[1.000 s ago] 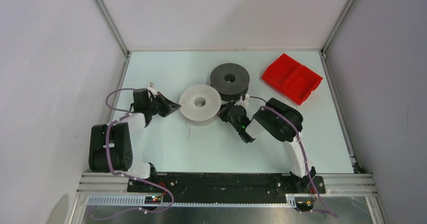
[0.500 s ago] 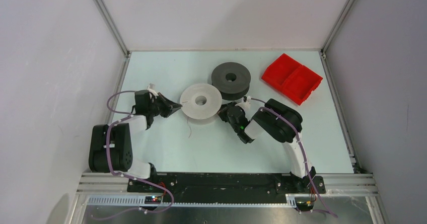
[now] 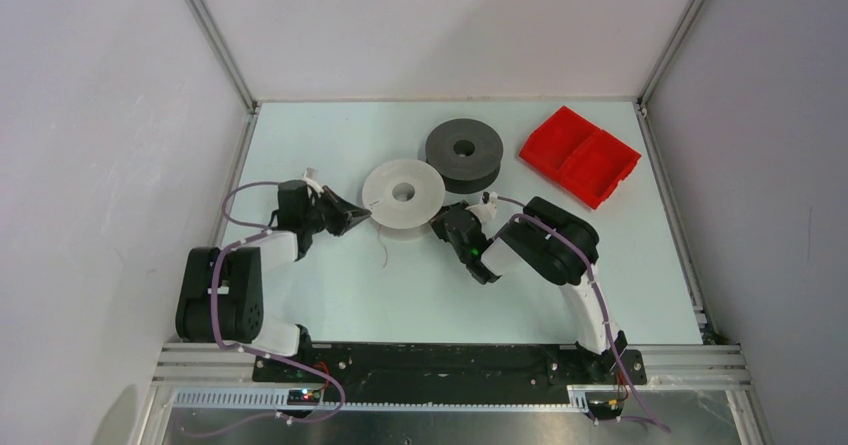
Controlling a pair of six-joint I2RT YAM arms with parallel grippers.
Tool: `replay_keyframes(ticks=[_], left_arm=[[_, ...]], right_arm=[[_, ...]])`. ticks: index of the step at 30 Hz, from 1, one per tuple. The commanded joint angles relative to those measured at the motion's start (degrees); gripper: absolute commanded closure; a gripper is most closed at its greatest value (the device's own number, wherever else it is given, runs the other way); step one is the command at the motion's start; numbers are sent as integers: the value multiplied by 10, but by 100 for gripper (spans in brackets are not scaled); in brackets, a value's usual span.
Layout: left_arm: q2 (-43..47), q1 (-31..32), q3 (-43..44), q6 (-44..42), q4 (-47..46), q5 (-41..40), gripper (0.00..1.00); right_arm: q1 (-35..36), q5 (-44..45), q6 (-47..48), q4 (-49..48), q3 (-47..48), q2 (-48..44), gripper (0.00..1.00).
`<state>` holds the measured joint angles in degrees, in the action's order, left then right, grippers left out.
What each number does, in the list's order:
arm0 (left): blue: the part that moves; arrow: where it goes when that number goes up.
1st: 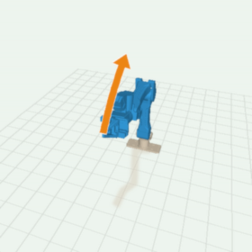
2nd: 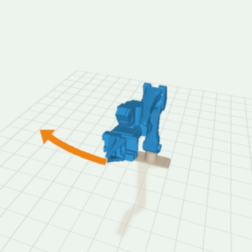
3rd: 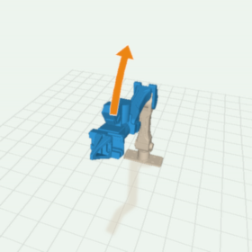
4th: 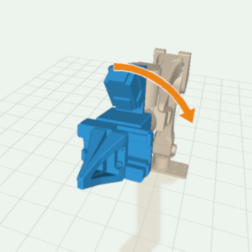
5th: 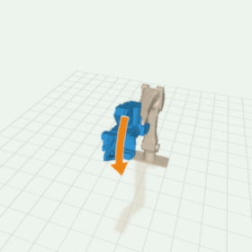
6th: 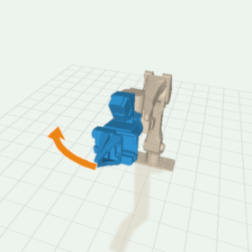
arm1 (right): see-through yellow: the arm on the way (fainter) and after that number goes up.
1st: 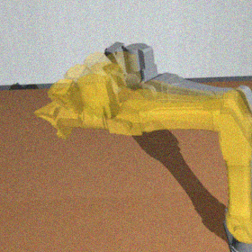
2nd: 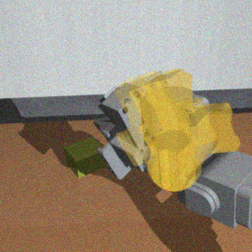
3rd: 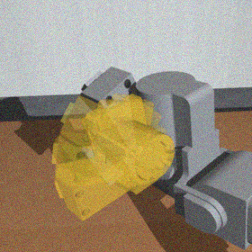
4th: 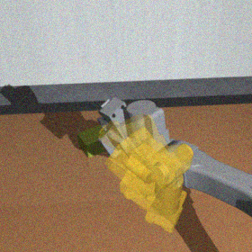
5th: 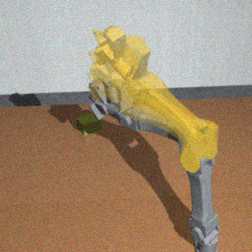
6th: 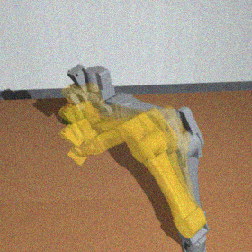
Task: Wrap the cables
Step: Adjust the cable on the cable reel.
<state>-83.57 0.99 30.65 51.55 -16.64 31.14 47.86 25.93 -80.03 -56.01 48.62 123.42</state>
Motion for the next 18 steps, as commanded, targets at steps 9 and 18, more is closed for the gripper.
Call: replay_keyframes(ticks=[9,18], left_arm=[[30,9,-33,9,8,-34,95],[63,9,-37,19,9,-59,85]], right_arm=[[43,-36,-49,2,41,25,92],[36,-39,-19,3,24,3,85]])
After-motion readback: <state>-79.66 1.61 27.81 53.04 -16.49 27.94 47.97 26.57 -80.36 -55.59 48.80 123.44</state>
